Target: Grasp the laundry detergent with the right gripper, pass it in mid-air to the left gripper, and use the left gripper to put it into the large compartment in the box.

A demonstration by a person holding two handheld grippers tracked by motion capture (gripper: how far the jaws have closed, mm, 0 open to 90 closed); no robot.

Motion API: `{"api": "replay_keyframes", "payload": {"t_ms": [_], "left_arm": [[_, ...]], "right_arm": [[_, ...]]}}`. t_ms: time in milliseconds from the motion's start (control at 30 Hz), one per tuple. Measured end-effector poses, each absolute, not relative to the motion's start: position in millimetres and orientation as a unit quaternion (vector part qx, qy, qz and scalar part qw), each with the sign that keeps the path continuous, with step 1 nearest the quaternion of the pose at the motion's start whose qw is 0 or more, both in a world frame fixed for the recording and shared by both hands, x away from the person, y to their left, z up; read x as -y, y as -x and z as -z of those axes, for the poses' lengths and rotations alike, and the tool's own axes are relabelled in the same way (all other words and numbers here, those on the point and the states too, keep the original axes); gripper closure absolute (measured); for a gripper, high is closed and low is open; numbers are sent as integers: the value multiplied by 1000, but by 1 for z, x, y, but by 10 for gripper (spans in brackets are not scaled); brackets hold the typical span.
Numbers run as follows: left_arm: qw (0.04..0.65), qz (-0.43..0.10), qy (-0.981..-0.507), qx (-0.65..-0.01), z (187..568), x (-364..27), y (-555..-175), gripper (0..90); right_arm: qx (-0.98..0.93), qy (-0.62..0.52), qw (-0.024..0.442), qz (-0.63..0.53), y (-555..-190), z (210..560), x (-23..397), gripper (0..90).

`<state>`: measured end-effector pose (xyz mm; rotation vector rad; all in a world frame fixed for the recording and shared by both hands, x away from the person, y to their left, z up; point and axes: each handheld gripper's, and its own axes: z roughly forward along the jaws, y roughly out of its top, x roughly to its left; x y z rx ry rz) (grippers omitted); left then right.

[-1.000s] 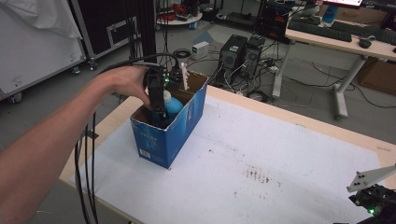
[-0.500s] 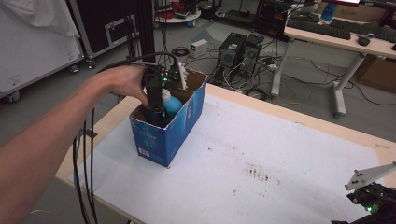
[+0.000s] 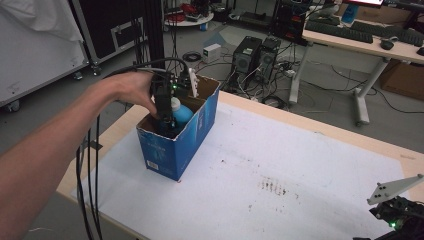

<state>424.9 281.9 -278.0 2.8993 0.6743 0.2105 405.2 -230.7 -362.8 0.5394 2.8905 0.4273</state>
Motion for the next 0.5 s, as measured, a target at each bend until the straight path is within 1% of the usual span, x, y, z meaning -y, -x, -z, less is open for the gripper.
{"api": "replay_keyframes", "payload": {"t_ms": [100, 133, 267, 333, 500], "left_arm": [[78, -73, -967, -231, 278, -281, -425, 349], [78, -73, -967, -231, 278, -281, -425, 323], [76, -77, -966, -233, 278, -280, -426, 276], [85, -82, -963, -241, 273, -282, -426, 268], [78, -91, -962, -247, 266, -282, -425, 249]], "right_arm": [[-969, -180, 85, -144, -405, 363, 231, 131], [-969, -180, 85, -144, -405, 363, 231, 131], [-970, -179, 86, -144, -404, 363, 231, 131], [-969, -180, 85, -143, -404, 362, 231, 131], [-969, -179, 86, -144, -404, 362, 232, 131]]}}
